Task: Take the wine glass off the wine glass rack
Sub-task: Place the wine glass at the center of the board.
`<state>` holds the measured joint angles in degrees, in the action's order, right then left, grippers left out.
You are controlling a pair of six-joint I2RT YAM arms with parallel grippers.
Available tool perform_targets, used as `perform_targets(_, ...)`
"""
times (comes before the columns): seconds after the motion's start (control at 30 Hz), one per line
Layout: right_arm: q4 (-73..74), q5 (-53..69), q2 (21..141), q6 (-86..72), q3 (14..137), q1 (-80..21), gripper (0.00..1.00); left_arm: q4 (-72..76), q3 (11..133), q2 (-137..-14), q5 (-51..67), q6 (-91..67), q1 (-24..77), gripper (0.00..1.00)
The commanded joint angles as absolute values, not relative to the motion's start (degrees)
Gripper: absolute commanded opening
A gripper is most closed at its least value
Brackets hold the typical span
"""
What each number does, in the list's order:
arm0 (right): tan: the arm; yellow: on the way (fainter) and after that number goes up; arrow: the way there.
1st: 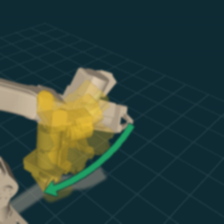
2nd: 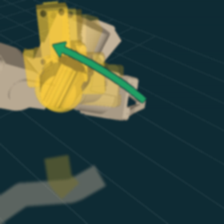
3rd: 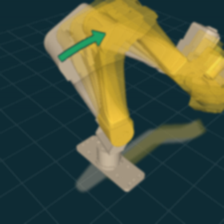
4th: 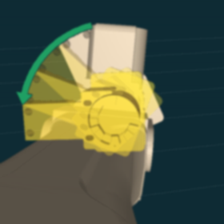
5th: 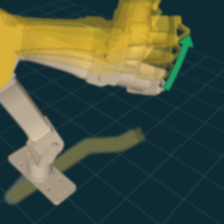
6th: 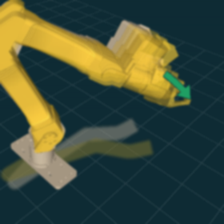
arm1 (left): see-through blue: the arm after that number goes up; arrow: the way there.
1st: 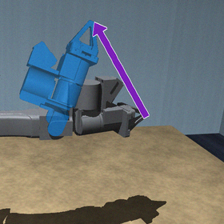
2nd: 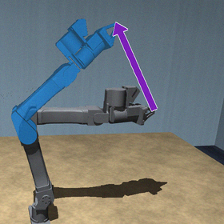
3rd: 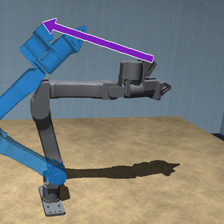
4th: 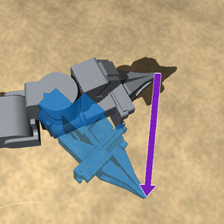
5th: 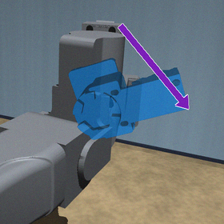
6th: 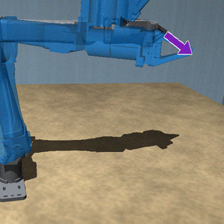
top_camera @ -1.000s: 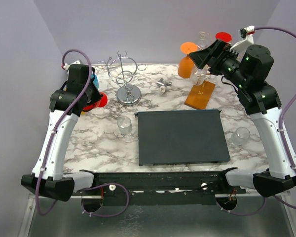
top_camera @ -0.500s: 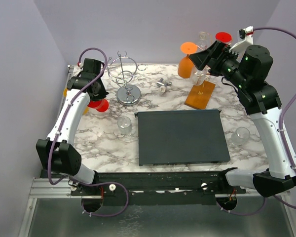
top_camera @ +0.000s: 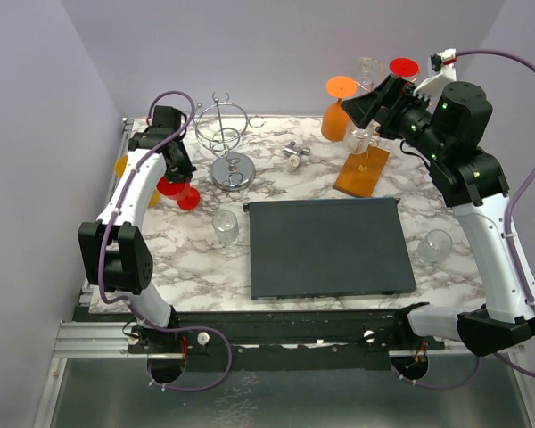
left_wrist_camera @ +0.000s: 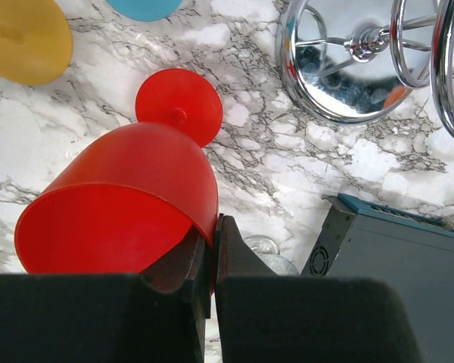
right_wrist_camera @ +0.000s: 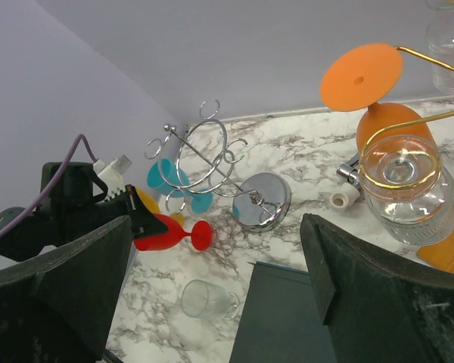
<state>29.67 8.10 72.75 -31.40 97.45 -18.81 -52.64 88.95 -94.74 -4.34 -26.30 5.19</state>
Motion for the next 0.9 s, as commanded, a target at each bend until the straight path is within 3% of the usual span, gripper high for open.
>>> perform_targets(0.0, 30.4, 6.7, 72.1, -30.3, 98.4, -19.0, 1.00, -51.6, 91.3, -96.7, -2.5, -25.0, 4.8, 0.00)
perform_targets(0.13, 30.4, 6.4, 71.9, -29.9, 98.4, -19.0, 1.00, -51.6, 91.8, -97.8, -2.6, -25.0, 4.7, 0.00)
perform_targets(0.87, 30.7, 6.5, 72.3, -30.0, 98.6, -19.0, 1.00, -51.9, 97.2, -101.7, -4.6, -24.4, 4.8, 0.29)
